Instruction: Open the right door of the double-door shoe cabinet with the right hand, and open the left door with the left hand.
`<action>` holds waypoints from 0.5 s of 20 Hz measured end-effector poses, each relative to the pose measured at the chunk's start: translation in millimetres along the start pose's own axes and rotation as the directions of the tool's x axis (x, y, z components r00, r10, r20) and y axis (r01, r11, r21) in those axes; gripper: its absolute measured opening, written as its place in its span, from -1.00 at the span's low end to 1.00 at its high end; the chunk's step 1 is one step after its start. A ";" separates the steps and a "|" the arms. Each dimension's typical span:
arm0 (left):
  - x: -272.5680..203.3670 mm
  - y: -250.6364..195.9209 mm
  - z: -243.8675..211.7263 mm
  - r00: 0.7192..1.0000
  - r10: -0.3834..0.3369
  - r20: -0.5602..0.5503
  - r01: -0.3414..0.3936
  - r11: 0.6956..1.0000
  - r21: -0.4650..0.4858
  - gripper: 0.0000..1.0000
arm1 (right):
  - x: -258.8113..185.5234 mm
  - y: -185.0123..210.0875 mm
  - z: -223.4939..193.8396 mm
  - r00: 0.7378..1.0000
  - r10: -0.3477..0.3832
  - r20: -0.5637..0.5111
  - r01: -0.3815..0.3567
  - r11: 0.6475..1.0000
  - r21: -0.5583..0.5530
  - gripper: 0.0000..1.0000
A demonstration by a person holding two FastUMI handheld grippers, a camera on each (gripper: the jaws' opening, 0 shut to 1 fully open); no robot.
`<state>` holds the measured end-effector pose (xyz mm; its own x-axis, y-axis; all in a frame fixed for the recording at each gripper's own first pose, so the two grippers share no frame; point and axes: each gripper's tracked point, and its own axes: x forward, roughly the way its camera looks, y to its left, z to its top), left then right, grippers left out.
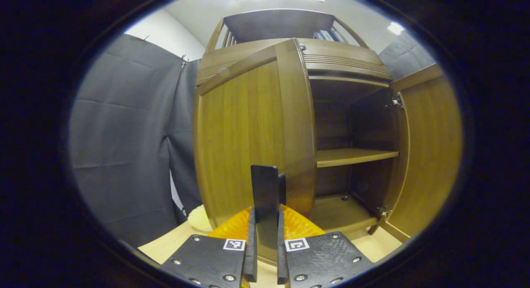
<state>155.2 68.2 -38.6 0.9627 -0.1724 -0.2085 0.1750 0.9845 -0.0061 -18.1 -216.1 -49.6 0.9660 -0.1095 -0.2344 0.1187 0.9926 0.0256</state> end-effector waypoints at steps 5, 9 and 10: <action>-9.6 3.0 25.3 1.000 0.011 -0.001 -0.011 1.000 -0.003 -0.60 | -5.5 14.4 2.4 0.999 0.033 0.006 -0.033 0.999 0.000 0.95; -15.7 1.0 41.5 1.000 -0.009 0.001 0.009 1.000 0.007 -0.60 | -11.8 33.2 6.2 0.999 0.035 0.012 -0.035 0.999 -0.013 0.93; -15.0 3.3 40.0 1.000 -0.014 -0.001 0.014 1.000 0.004 -0.60 | -14.7 38.9 8.6 0.999 0.030 0.016 -0.030 1.000 -0.005 0.93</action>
<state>149.5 72.8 3.7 0.9600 -0.1866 -0.2090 0.1897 0.9818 -0.0052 -25.7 -176.4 -36.8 0.9726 -0.0803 -0.2182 0.0886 0.9957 0.0281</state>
